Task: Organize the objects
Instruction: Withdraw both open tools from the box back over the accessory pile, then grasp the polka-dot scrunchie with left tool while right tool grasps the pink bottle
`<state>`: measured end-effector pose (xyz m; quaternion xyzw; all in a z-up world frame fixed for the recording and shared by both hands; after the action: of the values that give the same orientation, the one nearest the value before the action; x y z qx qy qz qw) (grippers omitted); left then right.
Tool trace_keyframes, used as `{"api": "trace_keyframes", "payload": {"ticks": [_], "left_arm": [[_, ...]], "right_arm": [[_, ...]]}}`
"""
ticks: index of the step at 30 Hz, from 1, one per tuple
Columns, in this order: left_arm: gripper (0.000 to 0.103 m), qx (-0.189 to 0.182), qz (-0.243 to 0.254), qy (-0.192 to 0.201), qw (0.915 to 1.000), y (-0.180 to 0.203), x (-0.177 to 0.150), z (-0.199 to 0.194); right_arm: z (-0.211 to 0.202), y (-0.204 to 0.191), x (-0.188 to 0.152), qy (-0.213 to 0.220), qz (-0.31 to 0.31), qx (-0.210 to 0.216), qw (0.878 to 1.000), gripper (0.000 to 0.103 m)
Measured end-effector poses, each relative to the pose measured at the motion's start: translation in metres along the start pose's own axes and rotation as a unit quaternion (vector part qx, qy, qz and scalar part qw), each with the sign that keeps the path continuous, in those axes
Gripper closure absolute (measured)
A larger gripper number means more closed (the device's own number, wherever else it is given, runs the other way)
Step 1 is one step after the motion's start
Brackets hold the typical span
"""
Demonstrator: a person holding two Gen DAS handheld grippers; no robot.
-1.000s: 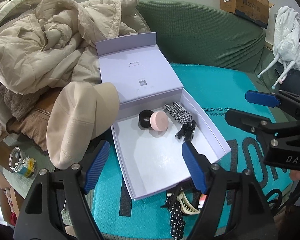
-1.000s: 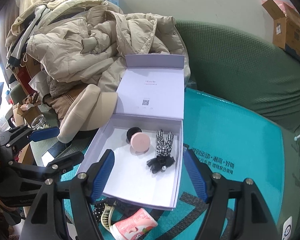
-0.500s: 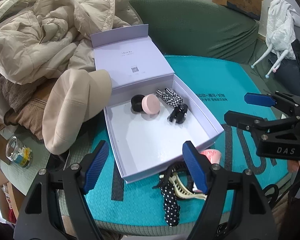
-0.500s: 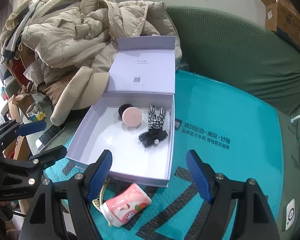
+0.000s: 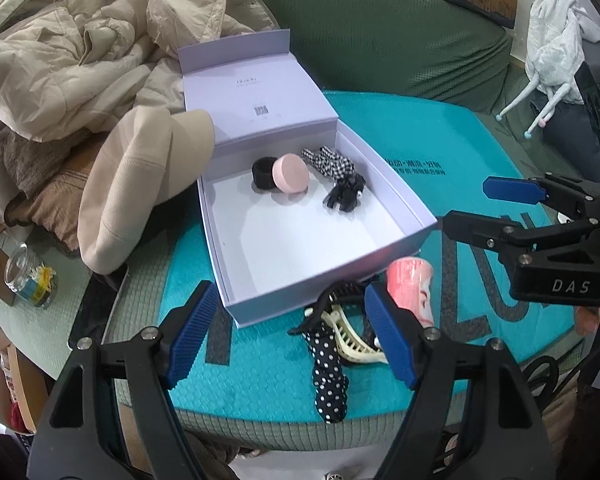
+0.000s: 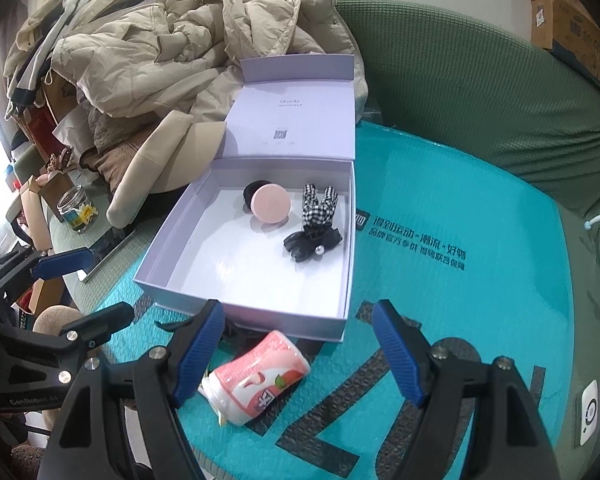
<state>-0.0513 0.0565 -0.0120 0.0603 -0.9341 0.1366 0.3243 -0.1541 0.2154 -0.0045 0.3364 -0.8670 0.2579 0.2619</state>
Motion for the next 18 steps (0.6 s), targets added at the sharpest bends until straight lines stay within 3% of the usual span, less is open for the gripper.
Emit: {"api": "trace_keyframes", "payload": {"ticks": [18], "left_arm": [[0.028, -0.010, 0.008, -0.033, 0.9994, 0.012, -0.035, 0.015]], "right_arm": [[0.015, -0.008, -0.031, -0.022, 0.009, 0.016, 1.000, 0.025]]}}
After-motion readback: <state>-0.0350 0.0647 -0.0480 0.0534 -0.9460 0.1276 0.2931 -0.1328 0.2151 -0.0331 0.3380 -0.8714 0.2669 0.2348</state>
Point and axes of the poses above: each gripper's, at about its wrist camera, not at the fingertips, and z roughly the way its jaws point, y to its right, x to its top, the point moved 4 cm from there along z, roughly the way its jaws point, and after that the axes turned 15 degrees about x, right-handed, at the moved point
